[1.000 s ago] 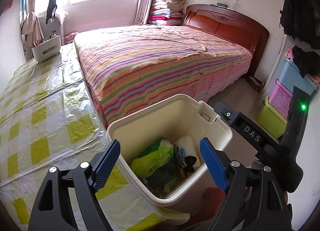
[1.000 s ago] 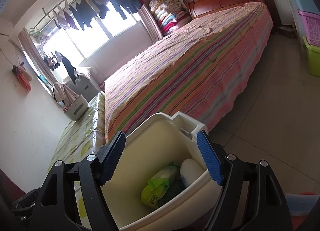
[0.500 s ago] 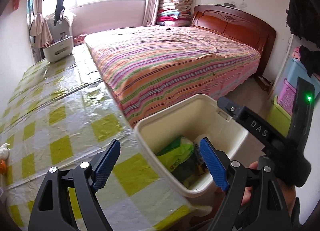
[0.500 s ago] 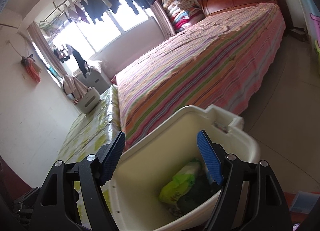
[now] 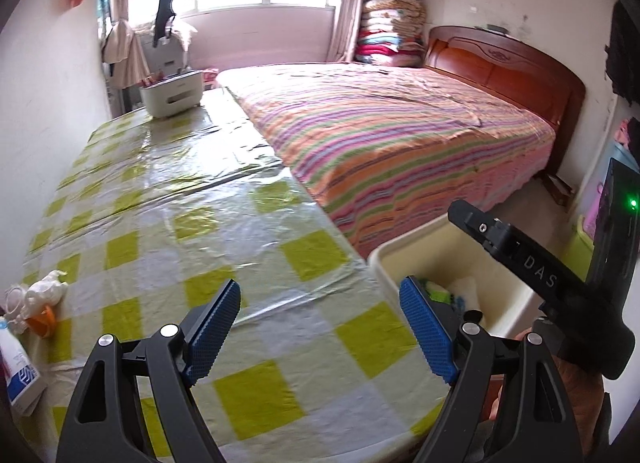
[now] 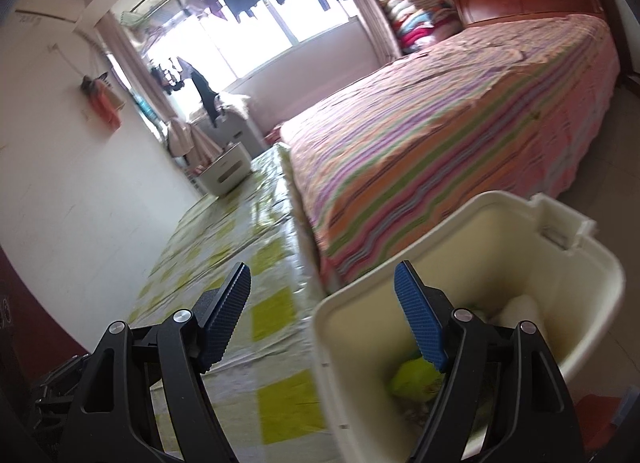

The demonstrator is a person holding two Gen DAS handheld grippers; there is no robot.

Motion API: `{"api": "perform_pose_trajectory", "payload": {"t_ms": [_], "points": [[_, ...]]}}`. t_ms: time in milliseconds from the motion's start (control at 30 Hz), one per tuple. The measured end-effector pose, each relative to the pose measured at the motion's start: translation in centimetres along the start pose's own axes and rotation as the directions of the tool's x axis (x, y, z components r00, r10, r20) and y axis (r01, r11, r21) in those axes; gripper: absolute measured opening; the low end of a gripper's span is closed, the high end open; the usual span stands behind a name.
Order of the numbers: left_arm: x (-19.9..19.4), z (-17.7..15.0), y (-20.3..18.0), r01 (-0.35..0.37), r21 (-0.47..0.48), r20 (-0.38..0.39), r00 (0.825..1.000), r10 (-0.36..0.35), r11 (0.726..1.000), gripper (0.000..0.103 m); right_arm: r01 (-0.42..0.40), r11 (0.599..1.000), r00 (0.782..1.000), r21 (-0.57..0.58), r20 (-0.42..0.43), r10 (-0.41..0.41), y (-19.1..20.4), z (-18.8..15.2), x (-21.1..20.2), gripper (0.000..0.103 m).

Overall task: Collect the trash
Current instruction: 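Move both grippers back from the bin toward the items on the table, then grasp the orange peel with the right gripper while the left gripper approaches the medicine box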

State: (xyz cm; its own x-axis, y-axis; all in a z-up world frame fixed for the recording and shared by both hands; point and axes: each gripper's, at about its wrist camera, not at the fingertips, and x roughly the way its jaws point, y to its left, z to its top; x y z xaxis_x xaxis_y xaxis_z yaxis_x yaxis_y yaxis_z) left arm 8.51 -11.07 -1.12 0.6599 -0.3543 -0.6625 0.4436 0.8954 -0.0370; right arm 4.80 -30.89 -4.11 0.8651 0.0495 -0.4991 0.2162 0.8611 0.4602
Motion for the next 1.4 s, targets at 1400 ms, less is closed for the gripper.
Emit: {"api": "perform_pose_trajectory", "payload": {"t_ms": [1400], "points": [[-6.4,-4.6,18.7,-0.352,-0.242,-0.059,0.935,0.348,0.904,0.079,-0.333,0.933,0.918,-0.137,-0.273,0.288,14.0,-6.0,6.4,0.075]]}}
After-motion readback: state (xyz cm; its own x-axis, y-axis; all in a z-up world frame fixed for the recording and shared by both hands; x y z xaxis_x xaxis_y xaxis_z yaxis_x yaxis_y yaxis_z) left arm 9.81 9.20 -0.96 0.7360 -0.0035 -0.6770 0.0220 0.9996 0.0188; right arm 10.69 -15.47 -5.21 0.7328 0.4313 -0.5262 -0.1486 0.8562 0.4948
